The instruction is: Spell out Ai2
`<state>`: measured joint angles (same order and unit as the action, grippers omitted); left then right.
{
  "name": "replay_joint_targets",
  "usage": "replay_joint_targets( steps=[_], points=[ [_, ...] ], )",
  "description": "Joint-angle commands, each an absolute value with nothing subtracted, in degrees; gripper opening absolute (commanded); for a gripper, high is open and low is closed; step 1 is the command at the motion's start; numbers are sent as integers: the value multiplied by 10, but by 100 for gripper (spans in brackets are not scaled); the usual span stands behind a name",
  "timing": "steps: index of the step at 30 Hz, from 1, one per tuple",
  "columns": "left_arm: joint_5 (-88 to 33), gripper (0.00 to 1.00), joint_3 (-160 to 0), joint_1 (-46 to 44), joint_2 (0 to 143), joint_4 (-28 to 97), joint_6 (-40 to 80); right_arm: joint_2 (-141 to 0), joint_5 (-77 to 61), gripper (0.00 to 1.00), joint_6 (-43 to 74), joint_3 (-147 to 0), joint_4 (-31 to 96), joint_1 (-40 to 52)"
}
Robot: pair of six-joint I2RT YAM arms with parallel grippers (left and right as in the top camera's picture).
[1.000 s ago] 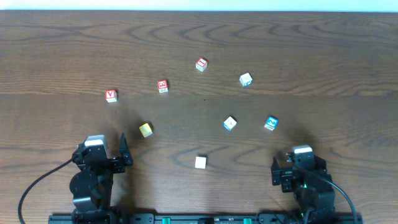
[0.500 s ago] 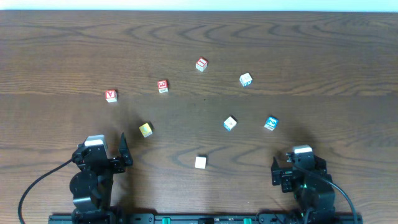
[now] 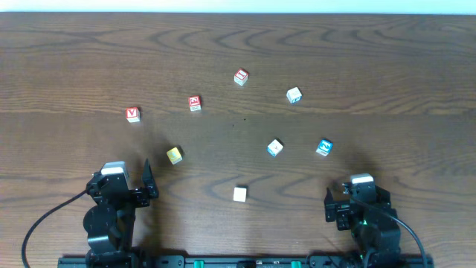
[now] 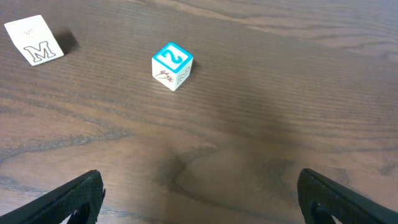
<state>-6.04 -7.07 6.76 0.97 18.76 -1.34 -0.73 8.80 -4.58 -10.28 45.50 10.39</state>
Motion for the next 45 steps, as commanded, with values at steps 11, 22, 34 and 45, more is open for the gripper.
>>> replay_joint_targets(
  steps=[11, 22, 34, 45],
  points=[
    [-73, 95, -58, 71, 7, 190, -13, -5, 90, 99, -39, -101, 459, 100],
    [-73, 95, -58, 71, 7, 190, -13, -5, 90, 99, -39, -101, 459, 100],
    [-73, 95, -58, 71, 7, 190, -13, -5, -33, 99, 103, -101, 261, 100],
    [-73, 95, -58, 71, 7, 190, -13, -6, -92, 99, 389, -101, 201, 100]
  ],
)
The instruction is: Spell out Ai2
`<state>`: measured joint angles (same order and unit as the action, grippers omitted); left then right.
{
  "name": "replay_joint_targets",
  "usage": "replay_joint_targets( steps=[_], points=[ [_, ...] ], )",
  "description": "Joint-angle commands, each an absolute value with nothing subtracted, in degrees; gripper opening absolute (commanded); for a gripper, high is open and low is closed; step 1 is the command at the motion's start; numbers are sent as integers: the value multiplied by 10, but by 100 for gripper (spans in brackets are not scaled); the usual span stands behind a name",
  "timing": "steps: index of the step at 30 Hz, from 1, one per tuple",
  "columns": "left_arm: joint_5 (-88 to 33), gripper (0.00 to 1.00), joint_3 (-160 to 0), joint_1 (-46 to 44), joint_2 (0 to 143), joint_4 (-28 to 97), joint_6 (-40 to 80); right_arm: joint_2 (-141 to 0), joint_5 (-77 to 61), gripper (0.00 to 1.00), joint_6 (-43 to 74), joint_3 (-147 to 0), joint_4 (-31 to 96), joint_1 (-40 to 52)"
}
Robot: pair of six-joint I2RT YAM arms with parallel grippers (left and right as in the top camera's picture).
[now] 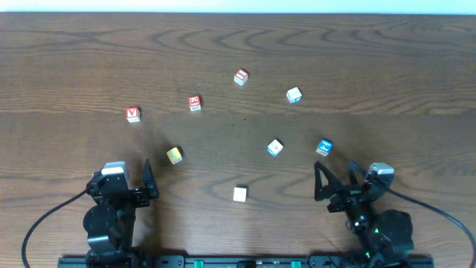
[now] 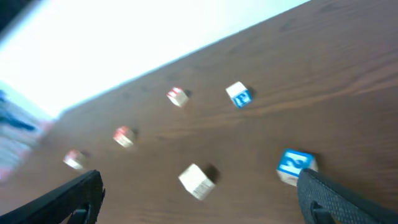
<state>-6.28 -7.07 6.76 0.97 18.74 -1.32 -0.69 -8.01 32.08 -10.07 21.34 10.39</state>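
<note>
Letter blocks lie scattered on the wooden table (image 1: 387, 67). The blue "2" block (image 1: 324, 147) (image 2: 293, 165) sits just ahead of my right gripper (image 1: 335, 182) (image 2: 199, 208), close to its right finger (image 2: 336, 199). The gripper is open and holds nothing. A white block (image 1: 275, 147) (image 2: 196, 180) lies to the left of the "2". The right wrist view is blurred, so no letters are readable there. My left gripper (image 1: 126, 186) rests open near the front left, with a yellow block (image 1: 174, 155) just beyond it.
Farther back are a red "V" block (image 1: 132, 114), two more red blocks (image 1: 195, 103) (image 1: 241, 77) and a white-and-blue block (image 1: 294, 94) (image 2: 239, 94). A plain white block (image 1: 239, 194) lies near the front, between the arms.
My right arm has risen and swung left, with its open fingers now reaching toward the "2" block. Its wrist view has tilted up from the tabletop to the far blocks. No block has moved.
</note>
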Motion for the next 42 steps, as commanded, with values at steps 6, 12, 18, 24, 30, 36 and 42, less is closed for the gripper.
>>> replay_joint_targets(
  steps=[6, 12, 18, 24, 30, 36, 42],
  points=[
    [-73, 95, -58, 71, 7, 190, -13, -89, -177, 99, 356, -101, 15, 101],
    [-73, 95, -58, 71, 7, 190, -13, -312, -218, 99, 355, -146, -144, 102],
    [-73, 95, -58, 71, 7, 190, -13, -557, -273, 99, 284, -325, -150, 102],
    [-73, 95, -58, 71, 7, 190, -13, -783, -255, 99, 186, -573, -68, 146],
    [-73, 95, -58, 71, 7, 190, -13, -981, -156, 99, 50, -841, 85, 208],
    [-73, 95, -58, 71, 7, 190, -13, -1165, -73, 99, -46, -1058, 175, 232],
    [-73, 95, -58, 71, 7, 190, -13, -1300, -54, 99, -76, -1161, 178, 232]
  ],
)
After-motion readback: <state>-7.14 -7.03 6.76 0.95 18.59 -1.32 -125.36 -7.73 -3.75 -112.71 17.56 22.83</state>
